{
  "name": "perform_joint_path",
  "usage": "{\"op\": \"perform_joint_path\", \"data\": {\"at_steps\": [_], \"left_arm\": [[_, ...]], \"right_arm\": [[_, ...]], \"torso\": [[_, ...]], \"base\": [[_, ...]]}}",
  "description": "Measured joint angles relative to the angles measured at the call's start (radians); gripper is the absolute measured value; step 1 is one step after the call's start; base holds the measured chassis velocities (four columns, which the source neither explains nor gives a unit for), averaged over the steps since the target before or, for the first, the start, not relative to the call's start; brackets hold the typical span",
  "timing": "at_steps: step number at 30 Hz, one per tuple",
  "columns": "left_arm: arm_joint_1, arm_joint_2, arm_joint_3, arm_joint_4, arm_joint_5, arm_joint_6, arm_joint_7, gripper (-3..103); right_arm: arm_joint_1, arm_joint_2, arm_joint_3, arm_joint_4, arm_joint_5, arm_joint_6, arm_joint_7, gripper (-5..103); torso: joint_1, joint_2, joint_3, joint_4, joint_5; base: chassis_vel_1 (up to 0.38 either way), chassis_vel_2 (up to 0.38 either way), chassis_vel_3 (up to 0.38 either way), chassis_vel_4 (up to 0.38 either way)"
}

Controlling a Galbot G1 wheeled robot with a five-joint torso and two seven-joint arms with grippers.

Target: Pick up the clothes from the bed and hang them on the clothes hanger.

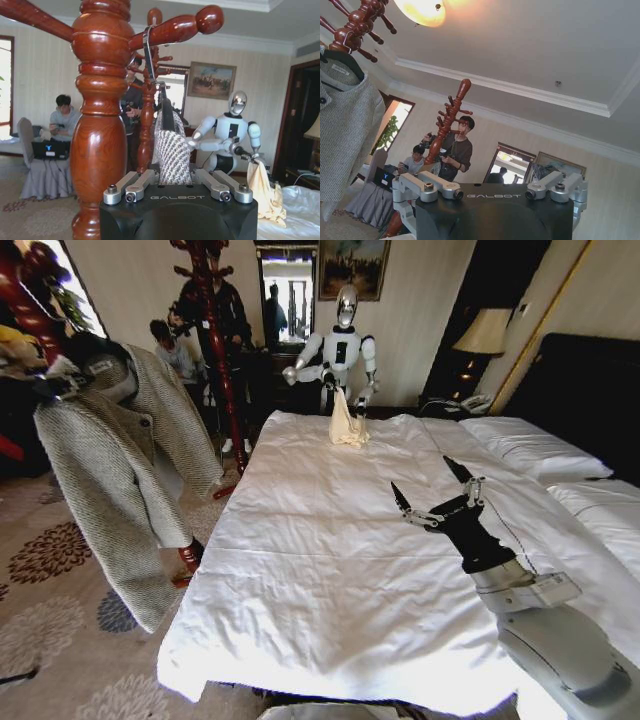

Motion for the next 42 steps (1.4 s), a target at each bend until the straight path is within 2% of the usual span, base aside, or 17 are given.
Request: {"op": "perform_joint_path", "data": {"at_steps": [1, 3, 4, 7, 8, 12, 14, 17, 20, 21, 29, 32, 36, 37, 39, 41, 42], "left_arm": [[0.002, -0.004, 0.001, -0.001, 0.010, -0.025, 0.006, 18], [0.004, -0.013, 0.002, 0.000, 0.028, -0.118, 0.025, 28], [0.004, -0.013, 0.002, 0.000, 0.028, -0.118, 0.025, 28], [0.011, -0.027, -0.012, -0.011, 0.034, -0.214, 0.081, 39], [0.011, -0.027, -0.012, -0.011, 0.034, -0.214, 0.081, 39], [0.032, -0.050, -0.031, -0.049, 0.049, -0.227, 0.105, 61], [0.036, -0.055, -0.034, -0.055, 0.052, -0.227, 0.108, 61], [0.054, -0.077, -0.062, -0.084, 0.055, -0.227, 0.112, 77], [0.060, -0.089, -0.076, -0.104, 0.054, -0.228, 0.112, 83], [0.064, -0.105, -0.094, -0.130, 0.042, -0.232, 0.109, 93], [0.156, -0.201, -0.166, -0.319, 0.048, -0.254, 0.072, 100], [0.311, -0.310, -0.223, -0.444, 0.177, -0.254, 0.052, 100], [0.496, -0.449, -0.218, -0.521, 0.366, -0.294, 0.042, 100], [0.584, -0.555, -0.179, -0.546, 0.479, -0.339, 0.032, 100], [0.672, -0.687, -0.117, -0.564, 0.622, -0.376, 0.048, 100], [0.689, -0.716, -0.103, -0.567, 0.662, -0.384, 0.059, 100], [0.738, -0.800, -0.051, -0.568, 0.786, -0.420, 0.099, 100]], "right_arm": [[0.000, 0.002, 0.000, 0.000, 0.001, 0.000, 0.002, 100], [0.005, 0.012, 0.001, 0.000, 0.009, -0.002, 0.009, 100], [0.005, 0.012, 0.001, 0.000, 0.009, -0.002, 0.009, 100], [0.009, 0.036, 0.004, 0.000, 0.030, -0.011, 0.021, 100], [0.009, 0.036, 0.004, 0.000, 0.030, -0.011, 0.021, 100], [0.002, 0.070, 0.006, 0.000, 0.057, -0.029, 0.039, 100], [0.000, 0.075, 0.006, 0.000, 0.059, -0.031, 0.041, 100], [-0.010, 0.096, 0.013, 0.000, 0.061, -0.033, 0.044, 100], [-0.017, 0.110, 0.017, 0.000, 0.070, -0.033, 0.050, 100], [-0.024, 0.129, 0.019, 0.000, 0.099, -0.039, 0.063, 100], [-0.047, 0.237, 0.051, 0.000, 0.266, -0.116, 0.202, 100], [-0.074, 0.298, 0.072, 0.000, 0.232, -0.120, 0.251, 100], [-0.107, 0.375, 0.083, 0.000, 0.102, -0.050, 0.191, 100], [-0.131, 0.435, 0.065, 0.000, 0.020, -0.001, 0.154, 100], [-0.168, 0.515, 0.025, -0.001, -0.081, 0.054, 0.111, 100], [-0.174, 0.527, 0.018, -0.004, -0.102, 0.065, 0.102, 100], [-0.197, 0.570, -0.009, -0.041, -0.182, 0.111, 0.073, 100]], "torso": [[0.000, 0.000, 0.000, -0.0001, -0.0001], [0.000, 0.000, 0.000, -0.0001, 0.0001], [0.000, 0.000, 0.000, -0.0001, 0.0001], [0.000, 0.000, 0.000, 0.0002, 0.0002], [0.000, 0.000, 0.000, 0.0002, 0.0002], [0.000, 0.000, 0.000, -0.0002, 0.0003], [0.000, 0.000, 0.000, -0.0001, 0.0001], [0.000, 0.000, 0.000, 0.0002, 0.0000], [0.000, 0.000, 0.000, 0.0002, 0.0000], [0.000, 0.000, 0.000, 0.0001, 0.0001], [0.000, 0.000, 0.000, -0.0003, 0.0003], [0.000, 0.000, 0.000, 0.0003, 0.0003], [0.000, 0.000, 0.000, 0.0002, -0.0001], [0.000, 0.000, 0.000, 0.0007, -0.0003], [0.000, 0.000, 0.000, 0.0000, -0.0003], [0.000, 0.000, 0.000, 0.0000, -0.0004], [0.000, 0.000, 0.000, 0.0003, -0.0003]], "base": [[0.000, 0.000, 0.000, 0.000], [0.000, 0.000, 0.000, 0.000], [0.000, 0.000, 0.000, 0.000], [0.000, 0.000, 0.000, 0.000], [0.000, 0.000, 0.000, 0.000], [0.000, 0.000, 0.000, 0.000], [0.000, 0.000, 0.000, 0.000], [0.000, 0.000, 0.000, 0.000], [0.000, 0.000, 0.000, 0.000], [0.000, 0.000, 0.000, 0.000], [0.000, 0.000, 0.000, 0.000], [0.000, 0.000, 0.000, 0.000], [0.000, 0.000, 0.000, 0.000], [0.000, 0.000, 0.000, 0.000], [0.000, 0.000, 0.000, 0.000], [0.000, 0.000, 0.000, 0.000], [0.000, 0.000, 0.000, 0.000]]}}
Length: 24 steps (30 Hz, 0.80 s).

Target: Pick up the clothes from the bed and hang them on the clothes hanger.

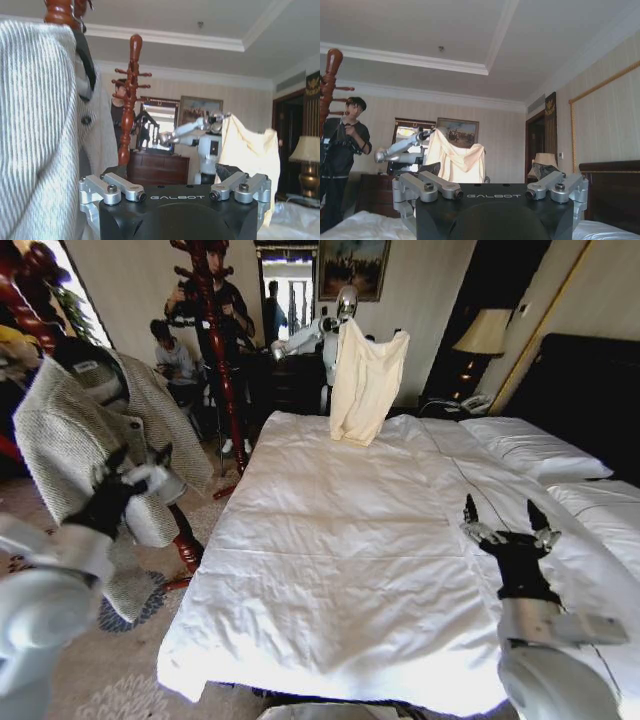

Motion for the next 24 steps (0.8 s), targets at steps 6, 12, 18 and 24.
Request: {"op": "perform_joint_path", "data": {"at_steps": [6, 12, 18, 24], "left_arm": [[0.091, -0.195, 0.175, -0.003, 0.263, -0.079, 0.088, 100], [0.126, -0.255, 0.264, 0.033, 0.322, -0.125, 0.132, 100], [0.175, -0.260, 0.291, 0.103, 0.334, -0.198, 0.174, 100], [0.186, -0.269, 0.293, 0.121, 0.342, -0.216, 0.185, 100]], "right_arm": [[-0.096, 0.032, -0.075, -0.143, -0.136, 0.129, -0.026, 100], [-0.140, 0.022, -0.092, -0.191, -0.136, 0.177, -0.028, 100], [-0.124, 0.000, -0.077, -0.187, -0.067, 0.151, -0.030, 100], [-0.124, -0.010, -0.073, -0.188, -0.049, 0.141, -0.033, 100]], "torso": [[0.000, 0.000, 0.000, -0.0001, 0.0007], [0.000, 0.000, 0.000, -0.0003, 0.0007], [0.000, 0.000, 0.000, 0.0000, 0.0004], [0.000, 0.000, 0.000, -0.0002, 0.0003]], "base": [[0.000, 0.000, 0.000, 0.000], [0.000, 0.000, 0.000, 0.000], [0.000, 0.000, 0.000, 0.000], [0.000, 0.000, 0.000, 0.000]]}}
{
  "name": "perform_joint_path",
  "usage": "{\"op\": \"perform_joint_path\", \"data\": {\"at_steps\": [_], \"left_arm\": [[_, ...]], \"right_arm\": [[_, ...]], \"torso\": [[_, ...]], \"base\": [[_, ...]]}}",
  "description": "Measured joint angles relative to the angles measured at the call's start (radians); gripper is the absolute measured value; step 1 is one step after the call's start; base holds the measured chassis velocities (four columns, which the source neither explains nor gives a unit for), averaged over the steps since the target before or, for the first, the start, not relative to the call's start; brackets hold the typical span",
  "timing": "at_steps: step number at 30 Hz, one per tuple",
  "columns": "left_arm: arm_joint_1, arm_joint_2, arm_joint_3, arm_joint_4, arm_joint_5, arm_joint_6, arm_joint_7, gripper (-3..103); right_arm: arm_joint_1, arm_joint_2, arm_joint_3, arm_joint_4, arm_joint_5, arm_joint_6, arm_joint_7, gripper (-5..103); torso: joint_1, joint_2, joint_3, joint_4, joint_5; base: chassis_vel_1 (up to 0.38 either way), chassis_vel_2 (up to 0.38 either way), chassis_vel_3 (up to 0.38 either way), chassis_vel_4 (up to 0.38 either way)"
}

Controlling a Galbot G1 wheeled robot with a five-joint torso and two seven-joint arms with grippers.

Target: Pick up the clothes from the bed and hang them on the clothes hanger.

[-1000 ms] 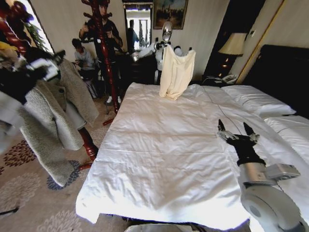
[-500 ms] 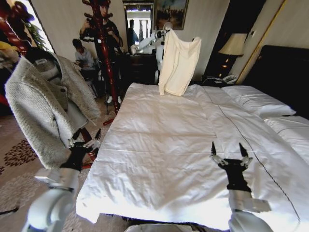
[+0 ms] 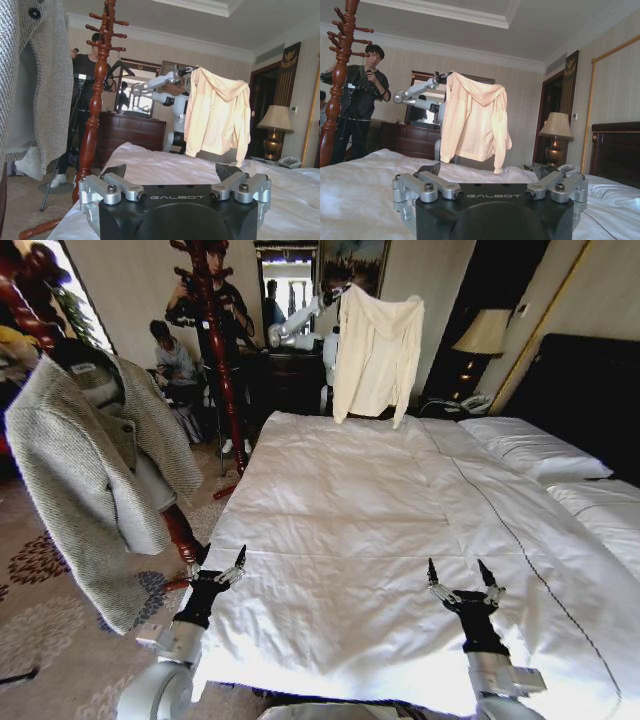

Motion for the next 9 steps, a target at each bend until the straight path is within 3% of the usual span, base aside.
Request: {"op": "perform_joint_path", "data": {"at_steps": [9], "left_arm": [[-0.003, 0.003, -0.003, 0.000, -0.002, 0.000, 0.000, 100]], "right_arm": [[0.001, -0.001, 0.001, 0.001, 0.002, -0.002, 0.000, 100]], "torso": [[0.000, 0.000, 0.000, 0.0000, 0.0000]], "base": [[0.000, 0.000, 0.000, 0.000]]}}
